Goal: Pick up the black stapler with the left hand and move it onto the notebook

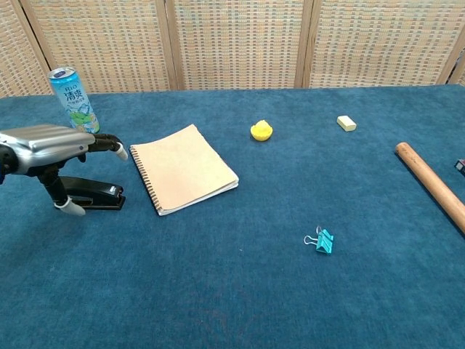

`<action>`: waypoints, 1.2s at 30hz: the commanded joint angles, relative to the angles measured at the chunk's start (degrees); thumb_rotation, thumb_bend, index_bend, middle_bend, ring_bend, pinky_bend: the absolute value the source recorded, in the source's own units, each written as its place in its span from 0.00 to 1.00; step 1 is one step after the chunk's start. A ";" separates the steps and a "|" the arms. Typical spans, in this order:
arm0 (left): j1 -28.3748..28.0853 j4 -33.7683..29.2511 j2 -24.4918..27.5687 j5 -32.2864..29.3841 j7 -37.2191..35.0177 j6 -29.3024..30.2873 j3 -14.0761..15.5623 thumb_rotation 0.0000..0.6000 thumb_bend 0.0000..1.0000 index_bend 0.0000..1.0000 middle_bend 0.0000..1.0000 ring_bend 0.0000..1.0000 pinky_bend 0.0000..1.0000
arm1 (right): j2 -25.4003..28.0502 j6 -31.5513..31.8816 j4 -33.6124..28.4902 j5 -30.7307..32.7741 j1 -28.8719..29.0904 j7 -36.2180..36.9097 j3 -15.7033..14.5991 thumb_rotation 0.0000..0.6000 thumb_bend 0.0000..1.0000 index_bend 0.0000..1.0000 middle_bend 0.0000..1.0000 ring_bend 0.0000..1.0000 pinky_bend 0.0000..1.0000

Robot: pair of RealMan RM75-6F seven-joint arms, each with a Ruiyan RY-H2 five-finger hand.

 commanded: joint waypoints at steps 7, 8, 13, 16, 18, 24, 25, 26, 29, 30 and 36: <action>-3.46 9.75 -7.92 -5.64 2.13 1.07 0.42 1.00 0.21 0.42 0.32 0.30 0.39 | -0.37 -2.11 0.74 1.27 0.75 -0.03 0.05 1.00 0.00 0.00 0.00 0.00 0.00; -3.53 10.16 -8.24 -5.53 1.76 1.31 0.47 1.00 0.22 0.45 0.34 0.32 0.40 | -0.42 -2.25 0.79 1.33 0.81 -0.04 0.06 1.00 0.00 0.00 0.00 0.00 0.00; -3.35 11.63 -9.18 -3.52 -0.73 3.73 0.79 1.00 0.29 0.56 0.48 0.41 0.45 | -0.60 -2.73 0.92 1.61 1.09 -0.27 0.15 1.00 0.00 0.00 0.00 0.00 0.00; -2.90 9.88 -7.56 -2.09 -2.40 5.44 0.70 1.00 0.30 0.60 0.51 0.42 0.45 | -0.65 -3.00 0.93 1.74 1.19 -0.40 0.13 1.00 0.00 0.00 0.00 0.00 0.00; -2.68 8.30 -6.15 -1.07 -2.97 6.52 0.69 1.00 0.30 0.61 0.52 0.42 0.45 | -0.64 -3.06 0.93 1.80 1.21 -0.37 0.14 1.00 0.00 0.00 0.00 0.00 0.00; -3.76 2.64 -1.54 2.51 -4.86 9.46 -1.55 1.00 0.30 0.61 0.52 0.42 0.46 | -0.61 -3.08 0.77 1.68 1.26 -0.46 0.06 1.00 0.00 0.00 0.00 0.00 0.00; -4.35 2.13 -1.00 3.15 -4.42 9.73 -1.98 1.00 0.30 0.61 0.52 0.42 0.46 | -0.62 -3.09 0.73 1.61 1.27 -0.49 0.02 1.00 0.00 0.00 0.00 0.00 0.00; -5.08 1.77 -0.58 3.73 -3.52 9.97 -2.41 1.00 0.30 0.61 0.52 0.42 0.46 | -0.63 -3.10 0.67 1.53 1.30 -0.57 -0.03 1.00 0.00 0.00 0.00 0.00 0.00; -7.30 1.06 -0.07 4.29 0.09 10.16 -3.56 1.00 0.31 0.61 0.52 0.43 0.46 | -0.64 -3.22 0.46 1.46 1.39 -0.87 -0.10 1.00 0.00 0.00 0.00 0.00 0.00; -8.23 0.95 -0.02 4.32 1.73 10.04 -3.91 1.00 0.31 0.61 0.52 0.43 0.46 | -0.64 -3.27 0.38 1.50 1.43 -0.98 -0.08 1.00 0.00 0.00 0.00 0.00 0.00; -14.09 6.24 -2.73 5.28 15.82 9.15 -3.07 1.00 0.35 0.62 0.53 0.43 0.46 | -0.62 -3.84 0.51 2.51 1.58 -1.11 0.25 1.00 0.00 0.00 0.00 0.00 0.00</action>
